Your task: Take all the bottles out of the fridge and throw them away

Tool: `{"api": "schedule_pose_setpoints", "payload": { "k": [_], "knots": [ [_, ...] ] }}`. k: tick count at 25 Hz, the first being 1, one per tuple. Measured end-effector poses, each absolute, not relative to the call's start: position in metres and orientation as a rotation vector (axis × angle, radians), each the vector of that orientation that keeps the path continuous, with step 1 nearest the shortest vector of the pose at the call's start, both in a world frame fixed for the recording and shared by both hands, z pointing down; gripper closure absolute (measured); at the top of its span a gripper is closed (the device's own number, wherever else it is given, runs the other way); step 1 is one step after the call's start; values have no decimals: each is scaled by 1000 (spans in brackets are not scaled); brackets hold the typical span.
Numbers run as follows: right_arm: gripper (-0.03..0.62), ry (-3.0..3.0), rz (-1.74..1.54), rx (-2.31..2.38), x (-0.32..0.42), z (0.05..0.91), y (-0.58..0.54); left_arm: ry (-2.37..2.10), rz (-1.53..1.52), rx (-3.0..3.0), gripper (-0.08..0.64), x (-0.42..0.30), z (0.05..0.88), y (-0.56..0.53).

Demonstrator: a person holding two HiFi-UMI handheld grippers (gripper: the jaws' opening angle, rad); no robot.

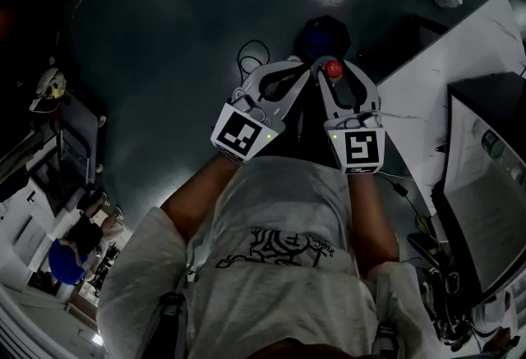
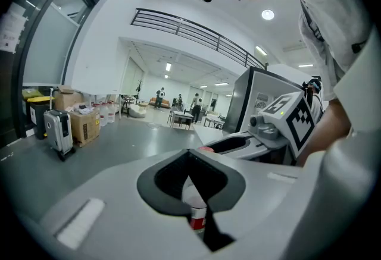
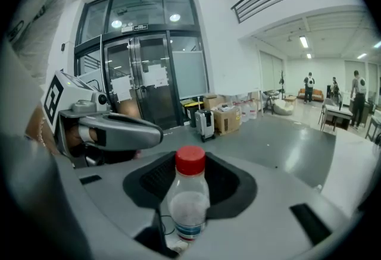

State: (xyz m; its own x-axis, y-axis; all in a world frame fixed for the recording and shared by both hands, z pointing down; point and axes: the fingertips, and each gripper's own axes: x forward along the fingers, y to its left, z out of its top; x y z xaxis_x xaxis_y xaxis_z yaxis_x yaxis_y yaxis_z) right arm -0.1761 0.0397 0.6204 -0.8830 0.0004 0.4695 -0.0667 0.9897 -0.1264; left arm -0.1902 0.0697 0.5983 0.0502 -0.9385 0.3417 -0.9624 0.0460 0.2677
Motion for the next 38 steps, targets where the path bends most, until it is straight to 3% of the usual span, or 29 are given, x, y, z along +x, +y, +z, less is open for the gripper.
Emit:
{"api": "schedule_pose_setpoints", "payload": {
  "k": [38],
  "knots": [
    [437, -2561, 238, 114, -172, 773, 39, -1871, 96, 1815, 554, -194, 735, 72]
  ]
}}
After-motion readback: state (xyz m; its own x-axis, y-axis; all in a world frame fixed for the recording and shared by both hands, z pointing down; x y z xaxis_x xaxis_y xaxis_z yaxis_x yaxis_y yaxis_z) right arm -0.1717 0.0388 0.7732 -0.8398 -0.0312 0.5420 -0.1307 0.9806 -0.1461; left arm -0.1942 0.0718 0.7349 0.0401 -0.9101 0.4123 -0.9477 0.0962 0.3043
